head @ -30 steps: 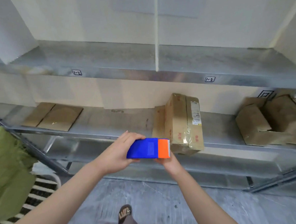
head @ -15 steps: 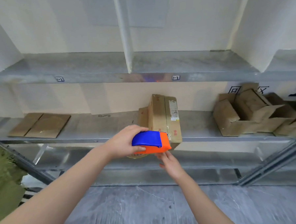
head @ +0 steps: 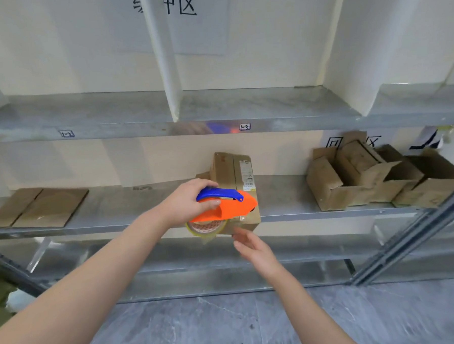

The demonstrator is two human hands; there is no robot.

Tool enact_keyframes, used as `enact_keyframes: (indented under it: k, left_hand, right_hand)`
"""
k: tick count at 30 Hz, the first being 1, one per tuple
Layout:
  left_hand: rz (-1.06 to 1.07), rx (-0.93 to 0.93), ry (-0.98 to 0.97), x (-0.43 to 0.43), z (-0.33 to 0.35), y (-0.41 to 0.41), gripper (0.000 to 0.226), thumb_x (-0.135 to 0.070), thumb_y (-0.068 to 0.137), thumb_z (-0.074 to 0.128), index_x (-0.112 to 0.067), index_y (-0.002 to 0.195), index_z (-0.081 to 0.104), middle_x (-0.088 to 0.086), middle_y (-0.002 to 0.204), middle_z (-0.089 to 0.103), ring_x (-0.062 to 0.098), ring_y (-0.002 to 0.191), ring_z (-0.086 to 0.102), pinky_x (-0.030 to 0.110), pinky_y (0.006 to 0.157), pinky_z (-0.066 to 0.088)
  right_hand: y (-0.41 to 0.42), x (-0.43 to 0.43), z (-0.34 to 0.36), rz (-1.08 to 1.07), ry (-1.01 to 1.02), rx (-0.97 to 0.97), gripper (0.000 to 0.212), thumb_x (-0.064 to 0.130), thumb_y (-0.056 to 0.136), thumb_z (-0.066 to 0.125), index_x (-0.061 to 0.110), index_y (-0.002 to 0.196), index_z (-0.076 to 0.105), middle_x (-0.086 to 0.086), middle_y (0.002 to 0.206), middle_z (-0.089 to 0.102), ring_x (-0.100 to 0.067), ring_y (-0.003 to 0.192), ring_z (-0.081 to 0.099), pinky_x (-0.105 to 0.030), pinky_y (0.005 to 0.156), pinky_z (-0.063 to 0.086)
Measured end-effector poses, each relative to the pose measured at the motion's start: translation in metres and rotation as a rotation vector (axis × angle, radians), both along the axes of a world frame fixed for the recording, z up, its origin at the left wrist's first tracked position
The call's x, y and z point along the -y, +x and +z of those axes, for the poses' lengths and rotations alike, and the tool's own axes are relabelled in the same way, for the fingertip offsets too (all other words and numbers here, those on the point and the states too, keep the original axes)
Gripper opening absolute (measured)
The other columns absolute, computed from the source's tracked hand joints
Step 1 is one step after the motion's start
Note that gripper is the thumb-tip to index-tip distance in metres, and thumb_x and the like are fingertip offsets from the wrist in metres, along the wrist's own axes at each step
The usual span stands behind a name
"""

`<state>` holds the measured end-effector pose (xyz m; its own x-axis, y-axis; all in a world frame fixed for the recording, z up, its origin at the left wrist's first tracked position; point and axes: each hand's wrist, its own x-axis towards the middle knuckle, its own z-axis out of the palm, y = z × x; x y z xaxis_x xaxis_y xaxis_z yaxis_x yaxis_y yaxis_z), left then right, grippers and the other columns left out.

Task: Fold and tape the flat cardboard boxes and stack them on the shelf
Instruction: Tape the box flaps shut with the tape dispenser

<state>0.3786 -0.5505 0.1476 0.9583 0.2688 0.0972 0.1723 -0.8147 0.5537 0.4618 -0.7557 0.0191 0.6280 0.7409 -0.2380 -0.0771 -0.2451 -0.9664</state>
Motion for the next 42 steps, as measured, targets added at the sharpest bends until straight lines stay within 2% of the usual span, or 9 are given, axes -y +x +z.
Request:
enact_keyframes:
  k: [5, 10, 18, 20, 24, 29, 34, 38, 42]
  left_hand:
    - [0.025, 0.042, -0.019, 0.017, -0.002, 0.016, 0.045, -0.034, 0.089, 0.067, -0.019, 0.129, 0.056, -0.004, 0.124, 0.056, 0.011, 0.114, 0.05, 0.022, 0.1, 0.035]
    - [0.037, 0.092, -0.032, 0.033, -0.007, 0.03, 0.045, -0.034, 0.088, 0.068, -0.019, 0.129, 0.056, -0.009, 0.121, 0.054, 0.006, 0.113, 0.048, 0.02, 0.099, 0.034]
    - [0.057, 0.108, -0.06, 0.035, -0.013, 0.042, 0.046, -0.035, 0.088, 0.068, -0.02, 0.129, 0.055, -0.009, 0.12, 0.054, 0.004, 0.111, 0.048, 0.018, 0.097, 0.034]
    - [0.033, 0.088, -0.057, 0.029, -0.015, 0.04, 0.045, -0.034, 0.088, 0.069, -0.02, 0.129, 0.055, -0.01, 0.119, 0.053, 0.002, 0.11, 0.048, 0.014, 0.095, 0.033]
    - [-0.029, 0.014, -0.066, 0.016, -0.025, 0.027, 0.051, -0.041, 0.084, 0.069, -0.021, 0.129, 0.054, -0.01, 0.12, 0.052, 0.001, 0.112, 0.047, 0.011, 0.097, 0.032]
    - [-0.053, -0.02, -0.117, 0.012, -0.042, 0.016, 0.053, -0.04, 0.083, 0.073, -0.026, 0.128, 0.05, -0.013, 0.123, 0.048, -0.005, 0.116, 0.044, 0.016, 0.101, 0.034]
    - [-0.054, -0.048, -0.169, 0.005, -0.054, 0.004, 0.057, -0.042, 0.078, 0.077, -0.031, 0.127, 0.051, -0.017, 0.124, 0.047, -0.006, 0.118, 0.044, 0.014, 0.101, 0.033]
    - [-0.014, -0.047, -0.176, -0.014, -0.064, -0.016, 0.053, -0.044, 0.075, 0.077, -0.039, 0.122, 0.053, -0.022, 0.12, 0.049, -0.003, 0.117, 0.047, 0.019, 0.101, 0.036]
    - [-0.041, -0.057, -0.167, -0.016, -0.071, -0.02, 0.056, -0.044, 0.075, 0.079, -0.043, 0.122, 0.051, -0.026, 0.119, 0.046, -0.001, 0.117, 0.048, 0.013, 0.098, 0.035]
  right_hand:
    - [0.008, 0.0, 0.004, 0.124, -0.016, 0.051, 0.06, 0.039, 0.082, 0.075, 0.022, 0.135, 0.052, 0.013, 0.134, 0.057, 0.0, 0.126, 0.05, -0.027, 0.107, 0.04]
    - [0.021, -0.006, 0.009, 0.083, -0.052, 0.191, 0.034, 0.04, 0.081, 0.076, 0.028, 0.11, 0.062, 0.019, 0.108, 0.065, 0.018, 0.098, 0.056, -0.003, 0.081, 0.041]
    - [0.042, -0.005, 0.006, -0.195, -0.061, 0.401, 0.012, 0.023, 0.083, 0.073, 0.024, 0.074, 0.065, 0.012, 0.071, 0.069, 0.006, 0.068, 0.06, -0.018, 0.066, 0.042]
    - [0.052, 0.001, 0.004, -0.252, -0.085, 0.529, 0.01, 0.023, 0.083, 0.07, 0.022, 0.075, 0.065, 0.011, 0.072, 0.069, -0.002, 0.07, 0.063, -0.026, 0.067, 0.047]
    - [0.077, 0.016, 0.007, -0.293, -0.247, 1.086, 0.017, 0.021, 0.074, 0.078, 0.023, 0.071, 0.061, 0.008, 0.066, 0.065, -0.017, 0.063, 0.062, -0.025, 0.05, 0.042]
    - [0.084, 0.016, 0.008, -0.215, -0.269, 1.337, 0.035, 0.014, 0.051, 0.091, 0.019, 0.06, 0.058, 0.006, 0.053, 0.054, -0.017, 0.049, 0.055, -0.019, 0.037, 0.033]
    - [0.08, 0.012, 0.0, -0.181, -0.349, 1.33, 0.035, 0.013, 0.05, 0.09, 0.017, 0.058, 0.057, 0.005, 0.051, 0.052, -0.019, 0.049, 0.055, -0.02, 0.035, 0.033]
    - [0.095, 0.023, -0.007, -0.269, -0.477, 1.137, 0.017, 0.02, 0.078, 0.077, 0.015, 0.072, 0.062, 0.001, 0.061, 0.062, -0.024, 0.06, 0.061, -0.028, 0.047, 0.041]
    - [0.097, 0.019, -0.016, -0.171, -0.444, 0.873, 0.013, 0.02, 0.092, 0.059, 0.016, 0.086, 0.048, -0.001, 0.071, 0.066, -0.029, 0.065, 0.062, -0.036, 0.057, 0.048]
